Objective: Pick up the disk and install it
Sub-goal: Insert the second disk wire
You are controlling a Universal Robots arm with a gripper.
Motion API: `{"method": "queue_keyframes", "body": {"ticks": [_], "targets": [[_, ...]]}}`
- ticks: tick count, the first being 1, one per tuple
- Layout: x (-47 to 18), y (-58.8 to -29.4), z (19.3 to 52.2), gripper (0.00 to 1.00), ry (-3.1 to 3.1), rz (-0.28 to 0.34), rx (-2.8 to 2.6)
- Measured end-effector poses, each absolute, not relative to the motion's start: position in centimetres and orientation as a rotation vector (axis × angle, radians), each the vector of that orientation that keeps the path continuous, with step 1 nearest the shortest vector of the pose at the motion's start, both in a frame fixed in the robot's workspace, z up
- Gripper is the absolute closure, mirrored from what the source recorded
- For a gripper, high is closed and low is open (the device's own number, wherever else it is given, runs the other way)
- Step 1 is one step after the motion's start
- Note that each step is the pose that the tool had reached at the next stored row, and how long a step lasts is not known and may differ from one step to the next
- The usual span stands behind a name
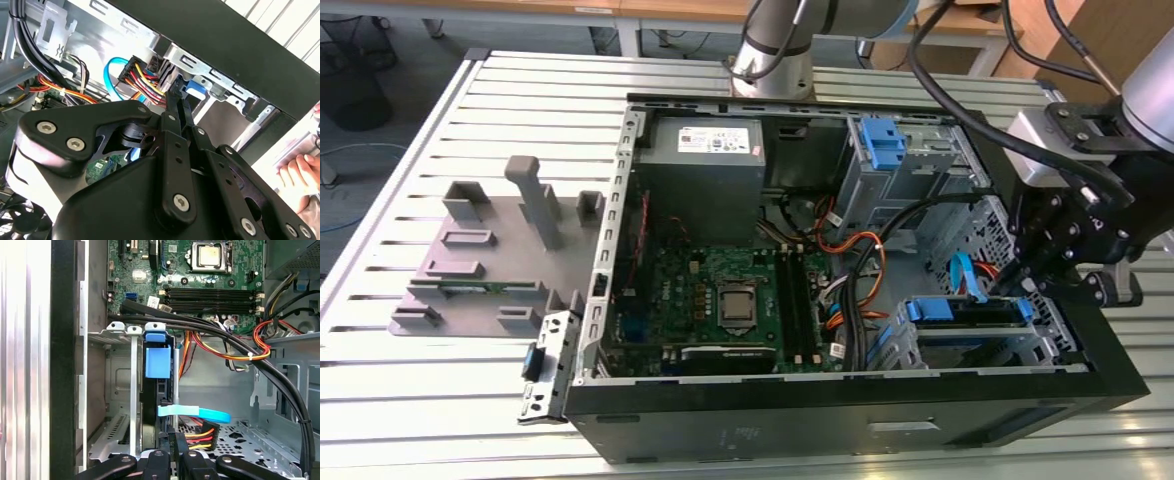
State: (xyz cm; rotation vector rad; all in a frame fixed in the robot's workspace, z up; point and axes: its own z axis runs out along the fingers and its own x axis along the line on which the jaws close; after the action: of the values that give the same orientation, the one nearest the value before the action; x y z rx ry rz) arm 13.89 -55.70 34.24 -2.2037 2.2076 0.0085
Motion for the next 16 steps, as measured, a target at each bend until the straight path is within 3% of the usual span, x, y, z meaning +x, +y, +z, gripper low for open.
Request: {"method": "queue_keyframes", "body": {"ticks": [16], "targets": [[13.36,-56.19,33.88,0.84,2.207,0.008,-2.204]]}}
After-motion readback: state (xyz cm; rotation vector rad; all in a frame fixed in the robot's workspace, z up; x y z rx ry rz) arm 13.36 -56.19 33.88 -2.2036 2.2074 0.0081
